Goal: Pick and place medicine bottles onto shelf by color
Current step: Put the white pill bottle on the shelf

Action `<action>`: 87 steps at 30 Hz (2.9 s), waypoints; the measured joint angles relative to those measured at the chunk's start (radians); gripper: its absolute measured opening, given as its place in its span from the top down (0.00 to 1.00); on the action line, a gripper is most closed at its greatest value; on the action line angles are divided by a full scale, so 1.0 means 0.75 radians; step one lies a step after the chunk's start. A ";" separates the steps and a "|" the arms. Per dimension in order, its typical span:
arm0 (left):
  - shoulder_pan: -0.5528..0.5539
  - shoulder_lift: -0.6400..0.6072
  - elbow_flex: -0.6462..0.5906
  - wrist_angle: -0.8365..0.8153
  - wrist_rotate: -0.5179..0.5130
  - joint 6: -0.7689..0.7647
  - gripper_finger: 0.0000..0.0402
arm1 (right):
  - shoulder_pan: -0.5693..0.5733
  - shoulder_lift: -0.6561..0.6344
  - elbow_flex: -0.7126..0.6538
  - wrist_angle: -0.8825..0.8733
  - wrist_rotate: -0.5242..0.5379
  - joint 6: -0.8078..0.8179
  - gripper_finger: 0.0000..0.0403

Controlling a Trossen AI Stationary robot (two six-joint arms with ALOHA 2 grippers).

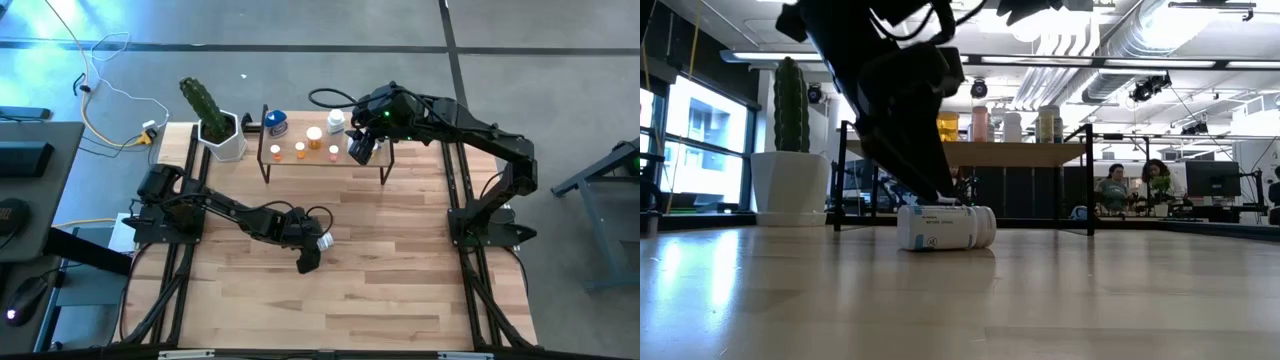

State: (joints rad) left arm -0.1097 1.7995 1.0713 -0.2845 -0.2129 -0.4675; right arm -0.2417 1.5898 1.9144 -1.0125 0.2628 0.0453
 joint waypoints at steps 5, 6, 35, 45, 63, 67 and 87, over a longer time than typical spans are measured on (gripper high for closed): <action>0.007 0.027 0.003 0.011 0.017 0.000 0.26 | 0.000 0.000 0.000 0.000 0.000 0.007 0.55; 0.007 0.036 0.003 0.015 0.027 0.000 0.26 | 0.000 0.000 0.000 0.000 0.000 0.008 0.55; 0.011 0.172 0.003 0.067 0.103 0.107 0.46 | 0.000 0.001 0.000 0.010 0.000 0.034 0.55; 0.017 0.124 -0.003 0.044 0.199 0.158 0.48 | 0.000 0.000 0.001 0.010 0.000 0.075 0.55; 0.026 -0.166 -0.001 0.067 0.169 0.255 0.48 | 0.001 -0.081 0.003 0.070 -0.016 0.184 0.55; 0.033 -0.230 -0.001 0.068 0.139 0.284 0.48 | 0.001 -0.100 0.003 0.115 -0.020 0.185 0.55; 0.186 -0.563 0.000 0.078 0.094 0.479 0.48 | -0.001 -0.106 0.003 0.337 -0.046 0.307 0.55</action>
State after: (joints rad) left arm 0.0301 1.3774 1.0714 -0.2262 -0.1424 -0.1084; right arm -0.2420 1.5101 1.9167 -0.7596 0.2283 0.2756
